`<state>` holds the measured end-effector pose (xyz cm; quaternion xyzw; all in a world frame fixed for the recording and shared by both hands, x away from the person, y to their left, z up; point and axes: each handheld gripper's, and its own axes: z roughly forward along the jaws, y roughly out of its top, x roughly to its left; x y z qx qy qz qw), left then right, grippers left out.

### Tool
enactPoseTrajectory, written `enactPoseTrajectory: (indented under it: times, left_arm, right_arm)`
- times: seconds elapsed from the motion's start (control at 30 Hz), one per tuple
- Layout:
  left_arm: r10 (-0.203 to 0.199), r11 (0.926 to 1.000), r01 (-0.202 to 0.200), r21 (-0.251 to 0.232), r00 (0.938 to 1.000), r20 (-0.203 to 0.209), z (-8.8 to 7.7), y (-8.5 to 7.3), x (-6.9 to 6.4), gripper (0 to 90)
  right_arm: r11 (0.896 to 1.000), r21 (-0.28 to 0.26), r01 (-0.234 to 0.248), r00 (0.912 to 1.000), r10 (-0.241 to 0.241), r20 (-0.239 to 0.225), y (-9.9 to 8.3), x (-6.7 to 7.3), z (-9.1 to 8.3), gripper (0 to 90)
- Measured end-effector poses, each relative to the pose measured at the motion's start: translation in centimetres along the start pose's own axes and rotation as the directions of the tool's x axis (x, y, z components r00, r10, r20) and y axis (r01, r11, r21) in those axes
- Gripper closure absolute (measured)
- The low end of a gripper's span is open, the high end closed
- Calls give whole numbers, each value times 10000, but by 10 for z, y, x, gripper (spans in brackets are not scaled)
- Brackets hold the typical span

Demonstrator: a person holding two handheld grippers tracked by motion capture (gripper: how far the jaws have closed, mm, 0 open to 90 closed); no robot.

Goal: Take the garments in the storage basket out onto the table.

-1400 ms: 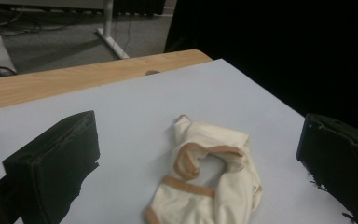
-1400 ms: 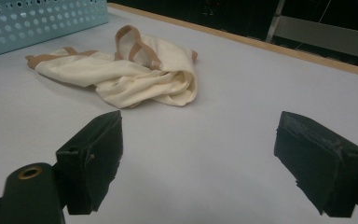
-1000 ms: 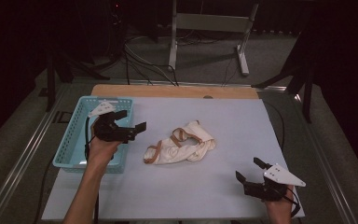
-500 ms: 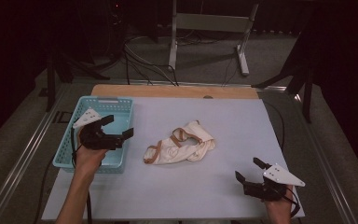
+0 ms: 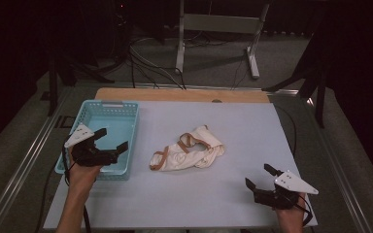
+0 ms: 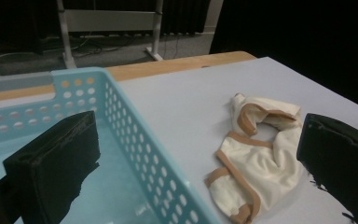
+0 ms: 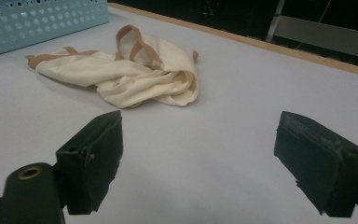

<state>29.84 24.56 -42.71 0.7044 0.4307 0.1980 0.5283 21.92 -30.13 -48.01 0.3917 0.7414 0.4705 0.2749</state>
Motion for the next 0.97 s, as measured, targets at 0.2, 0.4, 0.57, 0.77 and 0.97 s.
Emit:
enactPoseTrajectory:
  times: [0.2,0.4,0.57,0.77,0.97]
  left_arm:
    - [-79,9997,76,-234,9999,-116,-7,-7,4,1]
    - [92,9989,-108,-456,9993,-361,-11,-14,3,0]
    - [185,9987,-208,-468,9986,-492,-14,-19,4,0]
    - [188,9993,-204,-327,9987,-484,-10,-22,3,1]
    - [289,9994,-299,-167,9982,-534,-7,-24,1,1]
  right_arm:
    - [10000,-61,-11,10000,11,-3,1,0,-1,157]
    - [9999,-168,-20,10000,19,-37,1,-1,-2,156]
    - [9998,-202,-22,10000,21,-38,1,-2,-2,156]
    - [9998,-216,-44,10000,43,-6,1,-3,-3,157]
    - [9998,-170,-64,10000,64,6,1,-3,-1,155]
